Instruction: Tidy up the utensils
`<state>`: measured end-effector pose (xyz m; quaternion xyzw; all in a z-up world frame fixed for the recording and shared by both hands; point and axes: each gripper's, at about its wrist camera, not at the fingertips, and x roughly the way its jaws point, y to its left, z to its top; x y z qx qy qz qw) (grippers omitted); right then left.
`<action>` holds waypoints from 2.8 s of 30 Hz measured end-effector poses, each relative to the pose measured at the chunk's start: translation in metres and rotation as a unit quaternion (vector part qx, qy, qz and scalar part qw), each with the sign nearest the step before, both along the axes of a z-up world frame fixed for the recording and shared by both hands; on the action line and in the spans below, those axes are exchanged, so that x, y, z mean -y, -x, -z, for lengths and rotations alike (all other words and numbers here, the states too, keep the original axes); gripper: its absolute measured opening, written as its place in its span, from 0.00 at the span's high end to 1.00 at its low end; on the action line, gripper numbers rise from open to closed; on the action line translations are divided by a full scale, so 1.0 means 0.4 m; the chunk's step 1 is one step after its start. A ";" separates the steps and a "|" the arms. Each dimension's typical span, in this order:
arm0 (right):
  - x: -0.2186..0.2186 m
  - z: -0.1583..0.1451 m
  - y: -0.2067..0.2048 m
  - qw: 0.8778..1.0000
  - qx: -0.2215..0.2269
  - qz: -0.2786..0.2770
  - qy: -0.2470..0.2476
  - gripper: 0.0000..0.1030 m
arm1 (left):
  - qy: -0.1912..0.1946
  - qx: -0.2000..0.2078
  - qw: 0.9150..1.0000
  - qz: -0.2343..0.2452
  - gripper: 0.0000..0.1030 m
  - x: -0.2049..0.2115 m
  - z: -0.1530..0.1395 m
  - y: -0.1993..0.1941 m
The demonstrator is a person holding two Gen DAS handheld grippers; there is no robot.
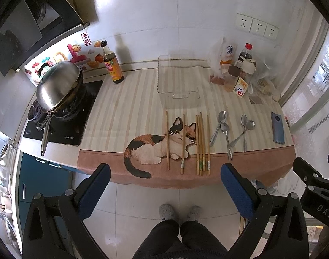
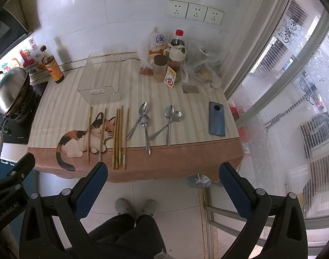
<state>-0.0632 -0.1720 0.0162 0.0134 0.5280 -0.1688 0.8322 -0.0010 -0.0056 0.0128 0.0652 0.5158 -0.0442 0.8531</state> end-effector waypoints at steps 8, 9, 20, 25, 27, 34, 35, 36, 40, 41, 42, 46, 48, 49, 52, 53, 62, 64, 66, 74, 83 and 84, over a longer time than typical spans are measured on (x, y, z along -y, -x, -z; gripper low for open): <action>0.002 -0.006 -0.004 1.000 0.000 0.001 0.000 0.00 | 0.002 0.005 1.000 0.001 0.00 0.009 -0.007 -0.012; 0.003 -0.006 -0.003 1.000 0.000 0.001 0.000 0.00 | 0.003 0.004 1.000 0.001 0.00 0.010 -0.007 -0.015; 0.009 -0.017 -0.007 1.000 0.002 0.002 0.002 0.00 | 0.006 0.012 1.000 0.003 0.00 -0.003 -0.004 0.016; 0.008 -0.024 -0.004 1.000 0.006 0.002 0.002 0.00 | 0.007 0.016 1.000 0.003 0.00 -0.009 -0.009 0.020; 0.007 -0.025 -0.003 1.000 0.006 0.002 0.003 0.00 | 0.007 0.016 1.000 0.003 0.00 -0.010 -0.009 0.021; 0.008 -0.026 -0.003 1.000 0.006 0.002 0.003 0.00 | 0.008 0.016 1.000 0.003 0.00 -0.009 -0.010 0.023; 0.008 -0.026 -0.002 1.000 0.007 0.002 0.004 0.00 | 0.007 0.016 1.000 0.003 0.00 -0.008 -0.010 0.020; 0.006 -0.024 -0.001 1.000 0.007 0.002 0.004 0.00 | 0.007 0.015 1.000 0.003 0.00 -0.008 -0.009 0.021; 0.004 -0.023 0.001 1.000 0.007 0.002 0.004 0.00 | 0.008 0.015 1.000 0.004 0.00 -0.006 -0.010 0.027; 0.004 -0.023 0.002 1.000 0.008 0.002 0.004 0.00 | 0.008 0.015 1.000 0.004 0.00 -0.006 -0.010 0.028; 0.003 -0.023 0.001 1.000 0.008 0.002 0.004 0.00 | 0.009 0.015 1.000 0.004 0.00 -0.006 -0.010 0.029; -0.001 -0.026 0.003 1.000 0.009 0.002 0.004 0.00 | 0.009 0.016 1.000 0.004 0.00 -0.004 -0.011 0.029; -0.001 -0.029 0.004 1.000 0.012 0.002 0.002 0.00 | 0.009 0.017 1.000 0.003 0.00 0.001 -0.009 0.031; 0.000 -0.030 0.004 1.000 0.014 0.003 0.002 0.00 | 0.010 0.019 1.000 0.002 0.00 0.005 -0.009 0.033; 0.007 -0.024 0.001 1.000 0.022 0.005 -0.005 0.00 | 0.012 0.049 0.999 -0.008 0.00 0.007 -0.008 0.023; 0.015 -0.020 -0.004 0.999 0.030 0.005 -0.015 0.00 | 0.010 0.063 0.998 -0.014 0.00 0.005 -0.007 0.014; 0.055 0.157 -0.134 0.996 0.044 -0.014 -0.075 0.07 | -0.046 0.110 0.991 -0.065 0.00 -0.032 0.126 -0.136; 0.060 0.231 -0.180 0.995 0.025 -0.015 -0.095 0.29 | -0.054 0.074 0.993 -0.068 0.00 -0.042 0.202 -0.186; 0.067 0.323 -0.230 0.993 -0.008 -0.011 -0.115 0.48 | -0.052 0.032 0.996 -0.067 0.00 -0.049 0.280 -0.232; 0.060 0.583 -0.352 0.977 -0.094 0.024 -0.189 0.65 | -0.001 -0.155 0.987 -0.034 0.36 -0.048 0.613 -0.407; 0.059 0.678 -0.455 0.972 -0.140 0.064 -0.178 0.65 | 0.002 -0.200 0.980 0.007 0.82 0.004 0.772 -0.488; 0.055 0.686 -0.464 0.971 -0.144 0.066 -0.179 0.65 | -0.004 -0.197 0.980 0.011 0.95 -0.001 0.772 -0.487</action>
